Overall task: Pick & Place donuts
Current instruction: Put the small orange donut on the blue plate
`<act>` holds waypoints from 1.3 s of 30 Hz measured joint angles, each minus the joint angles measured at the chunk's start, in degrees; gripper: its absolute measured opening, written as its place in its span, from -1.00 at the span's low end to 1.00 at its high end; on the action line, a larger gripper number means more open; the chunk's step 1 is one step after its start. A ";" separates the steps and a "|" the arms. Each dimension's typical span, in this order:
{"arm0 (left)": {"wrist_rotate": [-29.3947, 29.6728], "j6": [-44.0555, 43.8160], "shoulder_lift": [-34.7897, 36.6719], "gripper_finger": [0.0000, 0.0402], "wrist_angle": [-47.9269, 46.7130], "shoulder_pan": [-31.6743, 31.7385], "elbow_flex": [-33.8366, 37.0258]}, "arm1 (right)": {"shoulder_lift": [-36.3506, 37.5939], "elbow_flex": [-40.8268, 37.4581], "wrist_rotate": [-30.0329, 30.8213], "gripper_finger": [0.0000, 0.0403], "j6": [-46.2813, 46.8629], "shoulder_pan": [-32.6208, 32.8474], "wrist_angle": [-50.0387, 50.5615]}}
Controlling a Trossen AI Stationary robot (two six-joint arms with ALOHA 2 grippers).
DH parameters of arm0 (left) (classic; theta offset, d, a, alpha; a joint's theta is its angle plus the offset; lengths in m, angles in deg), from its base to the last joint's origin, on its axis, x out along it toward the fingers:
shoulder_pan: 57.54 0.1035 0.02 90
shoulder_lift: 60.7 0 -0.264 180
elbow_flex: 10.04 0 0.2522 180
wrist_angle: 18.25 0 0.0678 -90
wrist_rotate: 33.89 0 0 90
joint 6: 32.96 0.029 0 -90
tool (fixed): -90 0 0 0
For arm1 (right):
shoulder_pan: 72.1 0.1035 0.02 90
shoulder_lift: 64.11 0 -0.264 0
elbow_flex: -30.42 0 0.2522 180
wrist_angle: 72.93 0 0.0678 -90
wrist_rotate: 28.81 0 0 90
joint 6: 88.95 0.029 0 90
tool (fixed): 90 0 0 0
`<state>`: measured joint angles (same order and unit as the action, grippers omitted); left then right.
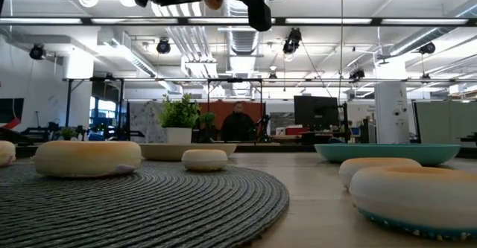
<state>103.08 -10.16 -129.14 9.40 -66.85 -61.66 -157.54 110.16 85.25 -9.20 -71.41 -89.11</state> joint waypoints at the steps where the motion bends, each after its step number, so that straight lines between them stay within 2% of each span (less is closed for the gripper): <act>1: 0.24 0.26 -0.08 -0.22 0.02 0.23 -0.15 | -0.02 0.00 -0.02 -0.26 0.04 -0.01 0.01; 13: -1.28 -0.52 -0.86 -0.44 -1.08 0.97 -0.36 | -0.02 -0.04 -0.66 -0.29 -0.63 0.01 1.12; 16: -0.93 -1.50 -0.93 -0.53 -3.99 0.97 -0.34 | 1.20 -0.15 -0.84 -0.29 -4.39 0.07 3.01; 18: -0.83 -3.24 -0.42 -0.58 -7.62 0.93 -0.34 | 3.33 -0.12 -2.14 -0.29 -8.31 0.08 7.98; 21: -0.20 -9.54 0.76 -0.62 -19.14 0.84 -0.23 | 7.16 0.53 -3.09 -0.30 -11.39 0.51 25.11; 25: 3.63 -22.83 4.46 -0.63 -35.31 1.40 2.18 | 10.75 1.68 -3.05 -0.30 -11.61 2.46 46.08; 29: -0.60 -36.68 9.29 -0.64 -49.10 2.67 5.20 | 13.54 3.07 -3.03 -0.29 -12.03 4.82 58.05; 31: -3.23 -41.74 11.64 -0.64 -56.83 3.87 6.21 | 13.73 3.02 -3.02 -0.29 -11.61 5.54 61.20; 35: -3.60 -54.15 15.36 -0.64 -74.03 6.27 4.96 | 14.13 2.42 -3.04 -0.30 -11.16 6.20 62.69; 39: -6.89 -58.92 17.10 -0.64 -89.52 7.46 0.93 | 12.89 2.03 -3.07 -0.31 -11.88 6.20 62.51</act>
<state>96.19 -69.08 -112.04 -80.13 -59.39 -60.72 -144.65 112.19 82.18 -21.08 -65.21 -26.60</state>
